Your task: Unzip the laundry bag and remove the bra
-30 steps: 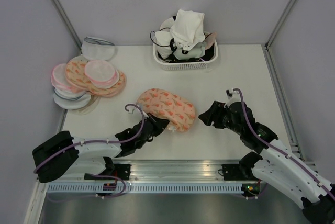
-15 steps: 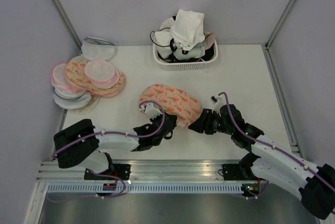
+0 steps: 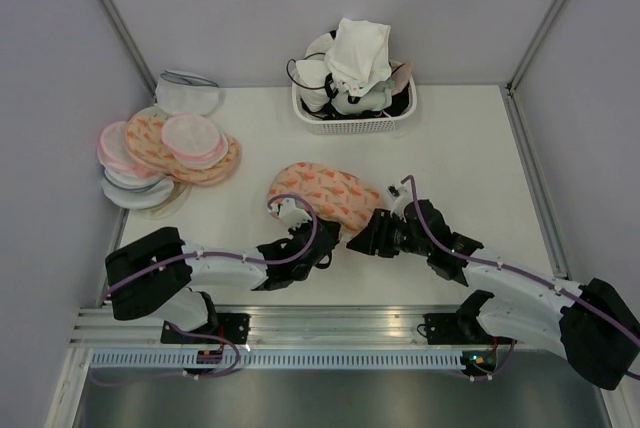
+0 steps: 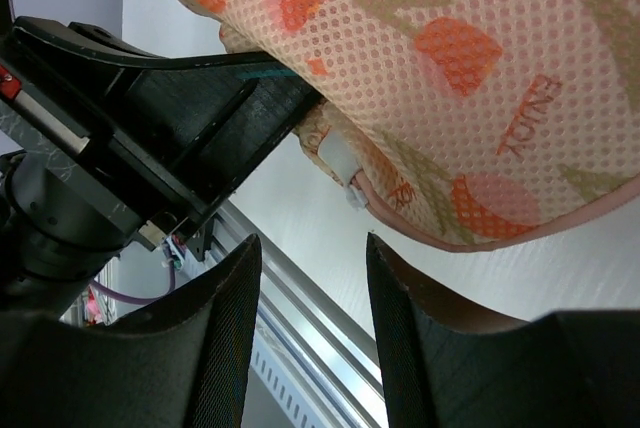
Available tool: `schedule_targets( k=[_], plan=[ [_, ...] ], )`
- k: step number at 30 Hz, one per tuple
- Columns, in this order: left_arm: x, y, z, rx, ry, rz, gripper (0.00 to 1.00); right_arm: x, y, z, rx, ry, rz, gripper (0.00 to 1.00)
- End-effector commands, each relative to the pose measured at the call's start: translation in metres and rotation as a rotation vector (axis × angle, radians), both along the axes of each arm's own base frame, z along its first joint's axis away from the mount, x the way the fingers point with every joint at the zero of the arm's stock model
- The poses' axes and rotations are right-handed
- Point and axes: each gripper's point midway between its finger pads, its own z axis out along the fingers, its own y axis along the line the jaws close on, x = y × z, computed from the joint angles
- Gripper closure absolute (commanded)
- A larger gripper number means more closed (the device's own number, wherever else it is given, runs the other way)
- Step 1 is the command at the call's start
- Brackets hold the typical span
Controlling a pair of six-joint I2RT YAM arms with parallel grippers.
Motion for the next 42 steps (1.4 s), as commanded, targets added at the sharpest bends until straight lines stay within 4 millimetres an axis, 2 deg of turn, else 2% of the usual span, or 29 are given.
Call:
schedule_targets(
  k=[1,7,12,17,18,21,26,32,37,42],
  plan=[
    [0.005,-0.017,0.027,-0.097,-0.054,0.001,0.98,0.006,0.005,-0.002,0.014,-0.018,-0.035,0.48],
    [0.002,-0.021,0.032,-0.118,-0.074,-0.028,0.98,0.011,0.003,-0.017,-0.042,0.003,-0.066,0.48],
    [-0.005,-0.03,0.027,-0.124,-0.062,-0.065,0.98,0.022,0.003,-0.012,-0.043,-0.036,-0.113,0.5],
    [-0.008,-0.028,0.019,-0.122,-0.044,-0.061,0.98,0.03,-0.003,-0.004,-0.033,-0.062,-0.179,0.65],
    [-0.009,-0.026,0.018,-0.125,-0.042,-0.06,0.98,0.032,-0.005,-0.003,-0.032,-0.067,-0.193,0.72],
    [-0.01,-0.023,0.014,-0.118,-0.035,-0.05,0.98,0.032,-0.012,0.0,-0.039,-0.076,-0.223,0.85],
    [-0.009,-0.017,0.01,-0.101,-0.029,-0.032,0.98,0.028,-0.021,0.004,-0.071,-0.083,-0.23,0.98],
    [-0.008,0.0,0.006,-0.057,-0.035,0.004,0.98,0.012,-0.035,-0.011,-0.187,-0.042,-0.177,1.0],
    [-0.009,0.025,0.003,-0.033,-0.04,0.05,0.98,0.002,-0.047,-0.016,-0.272,-0.031,-0.139,1.0],
    [-0.007,0.048,0.006,-0.031,-0.043,0.092,0.98,-0.009,-0.042,-0.025,-0.296,0.001,-0.051,0.99]
  ],
)
